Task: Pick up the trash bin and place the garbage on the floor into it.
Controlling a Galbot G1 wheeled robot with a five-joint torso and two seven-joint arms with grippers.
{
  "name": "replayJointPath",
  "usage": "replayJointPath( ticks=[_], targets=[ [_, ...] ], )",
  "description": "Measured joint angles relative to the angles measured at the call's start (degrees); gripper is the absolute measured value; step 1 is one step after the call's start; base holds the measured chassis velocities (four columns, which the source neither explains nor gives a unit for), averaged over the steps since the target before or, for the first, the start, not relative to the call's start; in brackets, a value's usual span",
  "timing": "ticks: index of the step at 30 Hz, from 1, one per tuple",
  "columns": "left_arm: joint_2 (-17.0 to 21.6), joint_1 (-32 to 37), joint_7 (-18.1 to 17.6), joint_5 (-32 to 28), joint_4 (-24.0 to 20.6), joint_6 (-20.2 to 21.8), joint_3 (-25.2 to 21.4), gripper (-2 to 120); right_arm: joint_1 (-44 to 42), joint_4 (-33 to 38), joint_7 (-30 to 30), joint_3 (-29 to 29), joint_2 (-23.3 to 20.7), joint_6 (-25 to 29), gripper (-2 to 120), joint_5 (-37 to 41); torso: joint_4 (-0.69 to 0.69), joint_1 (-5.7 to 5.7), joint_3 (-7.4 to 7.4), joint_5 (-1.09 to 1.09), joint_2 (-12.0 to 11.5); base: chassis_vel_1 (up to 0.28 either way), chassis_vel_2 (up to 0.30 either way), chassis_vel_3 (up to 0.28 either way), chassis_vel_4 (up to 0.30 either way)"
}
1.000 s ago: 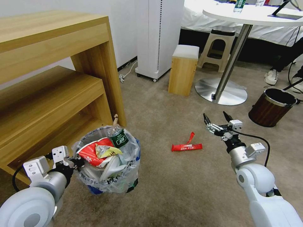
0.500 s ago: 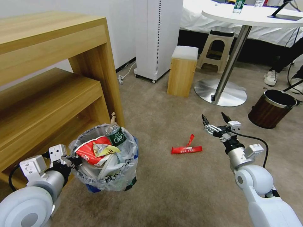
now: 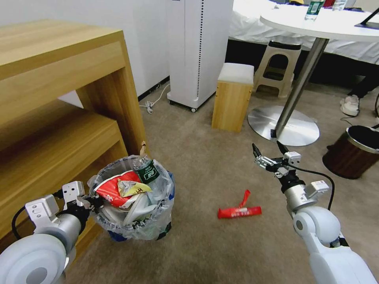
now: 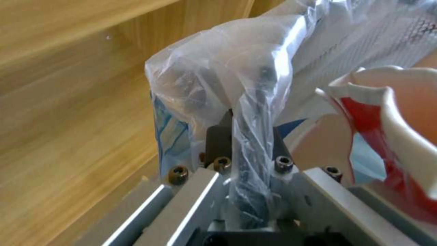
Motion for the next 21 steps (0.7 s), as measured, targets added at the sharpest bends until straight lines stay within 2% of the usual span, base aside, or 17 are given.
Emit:
replayJointPath(
  ticks=[5, 8, 9, 10, 11, 13, 15, 16, 17, 20, 21],
  targets=[
    [0.0, 0.1, 0.0, 0.0, 0.0, 0.0, 0.1, 1, 0.1, -0.8, 0.2, -0.6, 0.0, 0.1, 100, -1.3, 0.0, -0.02, -0.02, 0.01, 0.0, -0.035, 0.042, 0.043, -0.055],
    [-0.1, 0.3, 0.1, 0.0, -0.1, 0.1, 0.1, 1, -0.3, -1.5, 1.5, -1.4, -0.8, -2.3, 100, -3.5, 0.0, -0.04, -0.04, 0.02, 0.0, 0.049, -0.053, -0.036, 0.052],
    [-0.1, 0.3, 0.1, 0.0, -0.2, 0.1, 0.1, 1, -0.5, -1.6, 1.7, -1.5, -1.2, -3.5, 100, -4.1, 0.0, -0.05, -0.04, 0.02, 0.0, 0.069, -0.045, -0.026, 0.053],
    [-0.1, 0.5, 0.2, 0.0, -0.4, 0.1, 0.1, 1, -0.6, -1.9, 1.7, -2.0, -2.7, -7.9, 100, -6.7, 0.0, -0.05, -0.04, 0.02, 0.0, 0.0, 0.0, 0.0, 0.0],
    [-0.1, 0.5, 0.2, 0.0, -0.4, 0.1, 0.1, 1, -0.6, -1.9, 1.7, -2.0, -2.7, -7.9, 100, -6.7, 0.0, -0.05, -0.04, 0.02, 0.0, 0.0, 0.0, 0.0, 0.0],
    [0.0, 0.5, 0.2, 0.0, -0.6, 0.1, 0.0, 1, -0.2, -3.4, -2.0, -3.6, -6.4, -14.5, 100, -13.3, -0.01, -0.04, -0.03, 0.01, 0.0, 0.0, 0.0, 0.0, 0.0],
    [-0.1, 0.5, 0.2, 0.0, -0.7, 0.1, 0.0, 1, 0.0, -3.7, -2.6, -3.9, -6.9, -15.3, 100, -14.2, -0.01, -0.04, -0.03, 0.02, 0.0, 0.0, 0.0, 0.0, 0.0],
    [-0.2, 0.7, 0.2, 0.0, -0.9, 0.1, 0.1, 1, 1.0, -4.8, -5.1, -5.4, -9.1, -19.1, 100, -17.0, 0.0, -0.04, -0.03, 0.01, 0.0, 0.0, 0.0, 0.0, 0.0],
    [-0.2, 0.7, 0.2, 0.0, -0.9, 0.1, 0.1, 1, 1.0, -4.8, -5.1, -5.4, -9.1, -19.1, 100, -17.0, 0.0, -0.04, -0.03, 0.01, 0.0, 0.0, 0.0, 0.0, 0.0],
    [-0.6, 1.1, 0.4, 0.4, -1.3, 0.1, 0.1, 1, 3.7, -7.8, -7.4, -9.7, -11.8, -24.1, 100, -19.2, -0.01, -0.04, -0.03, 0.02, 0.0, 0.0, 0.0, 0.0, 0.0],
    [-0.7, 1.3, 0.5, 0.6, -1.4, 0.1, 0.1, 1, 5.0, -9.7, -9.8, -11.4, -12.8, -24.5, 100, -20.6, 0.0, -0.04, -0.02, 0.02, 0.0, 0.0, 0.0, 0.0, 0.0]
  ],
)
